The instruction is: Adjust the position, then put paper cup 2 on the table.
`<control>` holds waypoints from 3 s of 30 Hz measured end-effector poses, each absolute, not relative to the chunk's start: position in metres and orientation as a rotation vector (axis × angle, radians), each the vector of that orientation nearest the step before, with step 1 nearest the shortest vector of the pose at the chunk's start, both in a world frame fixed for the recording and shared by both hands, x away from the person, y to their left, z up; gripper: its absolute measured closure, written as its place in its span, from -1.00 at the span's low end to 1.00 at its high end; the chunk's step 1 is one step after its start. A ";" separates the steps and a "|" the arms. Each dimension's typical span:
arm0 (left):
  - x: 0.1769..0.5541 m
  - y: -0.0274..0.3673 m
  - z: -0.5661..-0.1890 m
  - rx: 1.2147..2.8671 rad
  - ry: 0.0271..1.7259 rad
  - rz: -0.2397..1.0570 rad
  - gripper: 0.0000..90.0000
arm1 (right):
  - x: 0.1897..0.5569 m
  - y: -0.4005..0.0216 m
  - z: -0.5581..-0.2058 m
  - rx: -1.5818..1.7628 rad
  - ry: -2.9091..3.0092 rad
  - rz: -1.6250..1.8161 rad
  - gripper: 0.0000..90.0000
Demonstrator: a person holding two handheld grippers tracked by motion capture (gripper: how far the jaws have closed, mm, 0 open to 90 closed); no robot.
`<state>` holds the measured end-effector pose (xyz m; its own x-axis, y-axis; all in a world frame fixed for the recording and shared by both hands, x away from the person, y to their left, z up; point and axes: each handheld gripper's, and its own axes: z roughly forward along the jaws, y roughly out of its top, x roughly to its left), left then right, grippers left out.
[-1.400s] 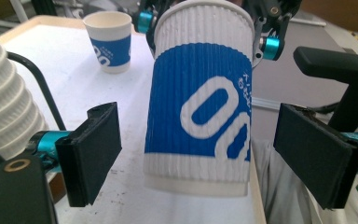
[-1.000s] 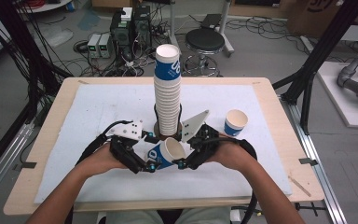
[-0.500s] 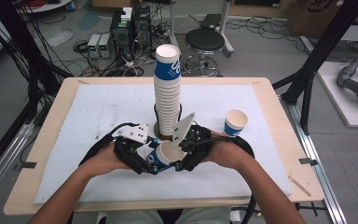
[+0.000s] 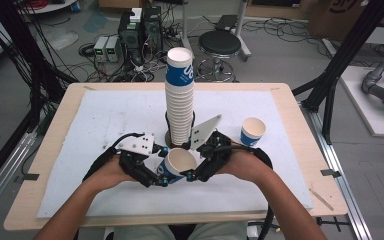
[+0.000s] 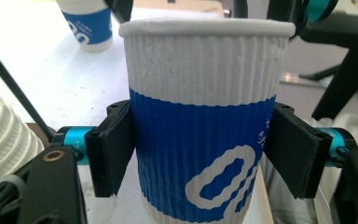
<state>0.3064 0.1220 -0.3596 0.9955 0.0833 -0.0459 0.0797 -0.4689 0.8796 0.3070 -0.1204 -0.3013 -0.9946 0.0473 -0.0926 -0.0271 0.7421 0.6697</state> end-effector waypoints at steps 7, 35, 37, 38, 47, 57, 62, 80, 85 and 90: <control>0.305 0.135 -0.367 1.953 0.160 0.041 -0.38 | 0.309 -0.141 -0.302 0.150 2.737 1.350 -0.53; 0.304 0.198 -0.397 1.572 0.356 0.293 -0.39 | 0.302 -0.237 -0.359 0.668 2.277 1.613 -0.53; 0.303 0.200 -0.400 1.564 0.361 0.311 -0.39 | 0.300 -0.245 -0.363 0.693 2.239 1.586 -0.53; 0.303 0.202 -0.401 1.562 0.367 0.315 -0.39 | 0.300 -0.247 -0.365 0.706 2.227 1.578 -0.53; 0.302 0.208 -0.407 1.540 0.402 0.345 -0.40 | 0.292 -0.268 -0.377 0.773 2.166 1.531 -0.53; 0.302 0.211 -0.406 1.529 0.422 0.361 -0.40 | 0.288 -0.272 -0.378 0.780 2.158 1.528 -0.53; 0.304 0.217 -0.407 1.510 0.434 0.369 -0.40 | 0.288 -0.272 -0.379 0.782 2.155 1.527 -0.53; 0.331 0.235 -0.420 1.472 0.533 0.431 -0.40 | 0.283 -0.276 -0.384 0.797 2.174 1.516 -0.53; 0.340 0.238 -0.427 1.478 0.568 0.435 -0.40 | 0.284 -0.274 -0.383 0.795 2.178 1.518 -0.53; 0.352 0.239 -0.433 1.476 0.617 0.455 -0.40 | 0.285 -0.271 -0.383 0.790 2.188 1.522 -0.53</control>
